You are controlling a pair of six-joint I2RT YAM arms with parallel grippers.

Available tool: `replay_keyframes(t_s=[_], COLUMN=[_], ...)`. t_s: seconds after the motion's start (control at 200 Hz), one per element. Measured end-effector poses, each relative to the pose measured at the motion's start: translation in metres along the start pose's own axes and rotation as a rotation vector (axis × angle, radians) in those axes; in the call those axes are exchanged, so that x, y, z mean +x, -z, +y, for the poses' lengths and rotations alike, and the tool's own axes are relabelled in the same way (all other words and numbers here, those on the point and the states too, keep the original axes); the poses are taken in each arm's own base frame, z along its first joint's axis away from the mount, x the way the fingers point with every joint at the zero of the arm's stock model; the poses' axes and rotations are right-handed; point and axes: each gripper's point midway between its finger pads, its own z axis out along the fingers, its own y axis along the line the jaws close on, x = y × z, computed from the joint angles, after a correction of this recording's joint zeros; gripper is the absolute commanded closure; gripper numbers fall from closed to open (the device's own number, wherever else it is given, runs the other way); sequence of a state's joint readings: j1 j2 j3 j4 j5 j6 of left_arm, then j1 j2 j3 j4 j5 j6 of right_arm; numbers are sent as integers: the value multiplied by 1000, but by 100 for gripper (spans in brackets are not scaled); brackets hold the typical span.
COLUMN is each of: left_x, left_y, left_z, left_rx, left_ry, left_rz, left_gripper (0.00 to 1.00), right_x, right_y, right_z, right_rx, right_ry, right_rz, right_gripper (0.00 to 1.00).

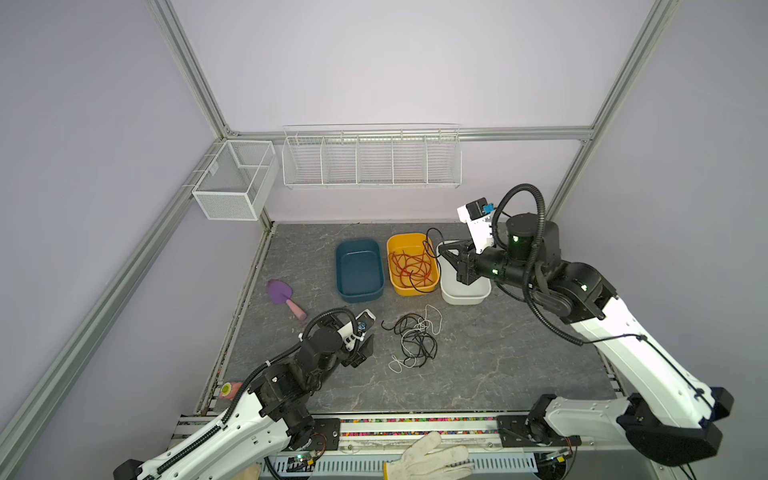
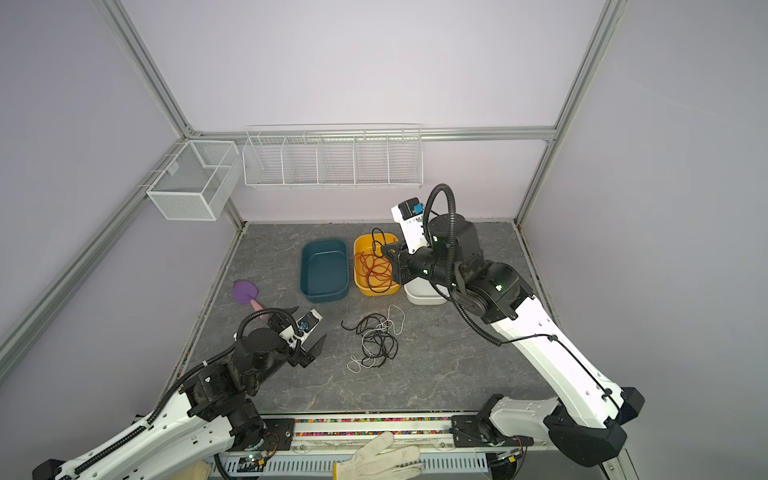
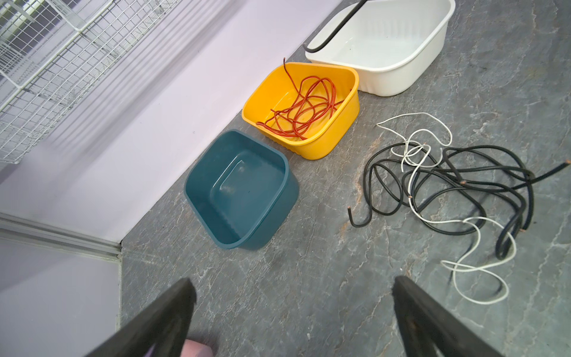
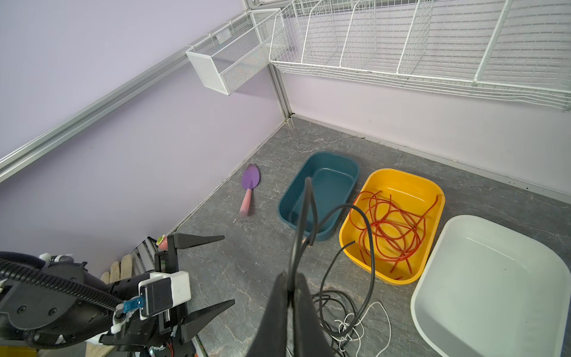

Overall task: Untangle the cables
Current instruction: 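Carry the black wire over the white tub with the right gripper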

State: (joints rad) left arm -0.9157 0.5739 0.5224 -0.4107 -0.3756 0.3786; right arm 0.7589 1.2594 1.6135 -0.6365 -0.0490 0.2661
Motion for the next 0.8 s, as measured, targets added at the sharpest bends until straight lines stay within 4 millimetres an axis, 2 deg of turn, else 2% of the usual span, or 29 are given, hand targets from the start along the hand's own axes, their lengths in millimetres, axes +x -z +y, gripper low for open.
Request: replay_keyframes(t_s=[0.12,0.28,0.5,0.675,0.8], left_x=[0,0,0,-1,-1], left_y=[0,0,-1,-1,-1], left_z=[0,-1,-2,-3,-3], left_rx=[-1,2,9,14,15], left_ry=[0,0,-7,-8,-11], left_rz=[-1,-1,-4,-8,-9], left_gripper=[1,1,1,1,1], right_x=[-6,-12,-18,-6,16], right_y=[-4,0,7,7,0], right_z=[-8,-40,-79,-126,-166], right_rx=[49,203,331,451,534], right_ry=[-7,-24,-76,-150,-231], right_rz=[-13,-48,-78,-63,-23], right_gripper=[93,93,93,93,93])
